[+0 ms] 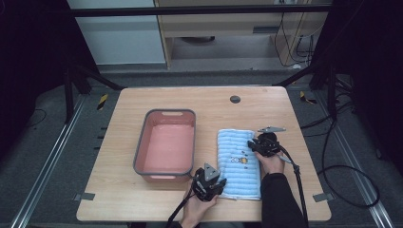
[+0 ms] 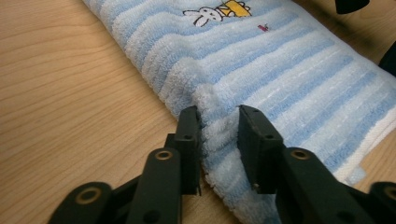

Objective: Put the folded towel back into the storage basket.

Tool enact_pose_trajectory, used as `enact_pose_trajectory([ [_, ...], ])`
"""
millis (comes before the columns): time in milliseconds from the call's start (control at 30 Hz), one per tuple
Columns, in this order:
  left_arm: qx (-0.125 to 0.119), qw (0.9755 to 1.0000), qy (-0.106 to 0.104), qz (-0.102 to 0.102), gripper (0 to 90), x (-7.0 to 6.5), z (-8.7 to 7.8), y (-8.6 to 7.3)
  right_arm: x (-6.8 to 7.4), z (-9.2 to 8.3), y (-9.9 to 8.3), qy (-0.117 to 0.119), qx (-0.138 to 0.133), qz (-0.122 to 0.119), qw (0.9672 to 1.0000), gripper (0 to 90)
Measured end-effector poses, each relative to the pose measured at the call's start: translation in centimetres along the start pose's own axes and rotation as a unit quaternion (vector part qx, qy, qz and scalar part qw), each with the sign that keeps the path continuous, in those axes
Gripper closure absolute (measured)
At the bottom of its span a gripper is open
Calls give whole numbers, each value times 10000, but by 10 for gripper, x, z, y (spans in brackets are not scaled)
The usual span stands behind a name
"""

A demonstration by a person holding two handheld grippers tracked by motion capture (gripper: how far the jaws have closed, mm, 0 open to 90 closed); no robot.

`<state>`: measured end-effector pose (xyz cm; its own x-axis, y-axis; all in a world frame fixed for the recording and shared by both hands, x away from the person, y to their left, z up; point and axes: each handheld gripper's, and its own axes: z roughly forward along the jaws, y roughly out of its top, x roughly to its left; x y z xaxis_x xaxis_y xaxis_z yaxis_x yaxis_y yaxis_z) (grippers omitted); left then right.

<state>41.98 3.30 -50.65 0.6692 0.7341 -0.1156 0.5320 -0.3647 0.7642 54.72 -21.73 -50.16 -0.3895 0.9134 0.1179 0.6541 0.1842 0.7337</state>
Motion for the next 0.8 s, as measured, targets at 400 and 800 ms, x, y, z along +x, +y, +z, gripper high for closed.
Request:
enact_pose_trajectory([
  [400, -135, 9998, -49, -108, 839, 0, -2, 1, 2, -2, 2, 110, -42, 37, 9999, 812],
  [800, -400, 9991, -140, 43, 847, 1, -25, 15, 10, -28, 15, 238, -451, -133, 9986, 813],
])
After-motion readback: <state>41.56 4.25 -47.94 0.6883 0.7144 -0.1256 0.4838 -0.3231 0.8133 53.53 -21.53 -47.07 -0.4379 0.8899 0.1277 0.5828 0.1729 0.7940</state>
